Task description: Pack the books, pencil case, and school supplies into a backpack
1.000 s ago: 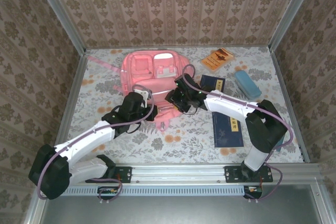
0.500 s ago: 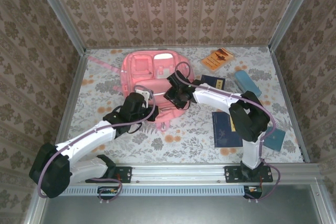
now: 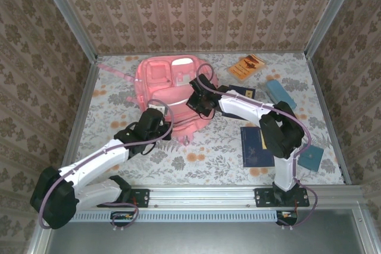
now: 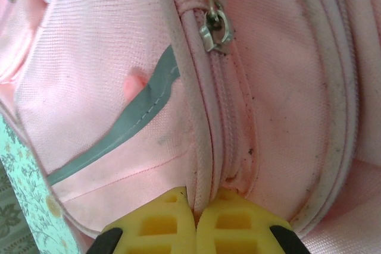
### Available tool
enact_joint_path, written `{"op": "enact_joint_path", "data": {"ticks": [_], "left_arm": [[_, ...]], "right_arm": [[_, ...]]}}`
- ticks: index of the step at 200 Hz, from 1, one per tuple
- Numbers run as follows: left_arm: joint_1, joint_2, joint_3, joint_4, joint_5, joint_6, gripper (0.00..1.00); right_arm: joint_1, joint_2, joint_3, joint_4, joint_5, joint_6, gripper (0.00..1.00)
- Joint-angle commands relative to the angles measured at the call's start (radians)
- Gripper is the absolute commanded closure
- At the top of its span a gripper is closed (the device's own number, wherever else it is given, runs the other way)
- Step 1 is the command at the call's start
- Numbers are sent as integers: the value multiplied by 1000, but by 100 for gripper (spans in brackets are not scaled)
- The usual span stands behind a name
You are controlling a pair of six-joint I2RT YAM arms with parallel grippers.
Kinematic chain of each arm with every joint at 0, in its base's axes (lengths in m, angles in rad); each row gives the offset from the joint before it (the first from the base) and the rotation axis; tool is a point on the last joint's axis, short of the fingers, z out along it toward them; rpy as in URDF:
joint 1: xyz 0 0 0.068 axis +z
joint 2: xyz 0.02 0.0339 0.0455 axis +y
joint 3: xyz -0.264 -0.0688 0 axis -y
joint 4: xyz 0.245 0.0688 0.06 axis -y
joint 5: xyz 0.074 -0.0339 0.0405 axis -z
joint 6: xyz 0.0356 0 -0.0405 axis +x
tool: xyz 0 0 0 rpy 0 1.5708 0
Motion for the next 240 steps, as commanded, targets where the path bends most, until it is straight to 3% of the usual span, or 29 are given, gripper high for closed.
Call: {"op": "enact_joint_path", "data": {"ticks": [1,56,108,201,240], "left_arm": [[1,-34,39,-194,-155,55,100],[73,-16,70,-273,-260,49,100],[205,86,107,-214,-232,131,100],[477,209,183,-33,-7,321,100],[526,202,164,95,72,391,100]], "right_arm": [[-27,-108,9,-32,78,-140,100],[-92,-156,-41,-2,10,-184,100],[-122,-191,-35,-13,-68,-260,100],[-151,-207,-30,-64,-153,-313,100],[-157,-197,-27,-74,-173,-323,100]]}}
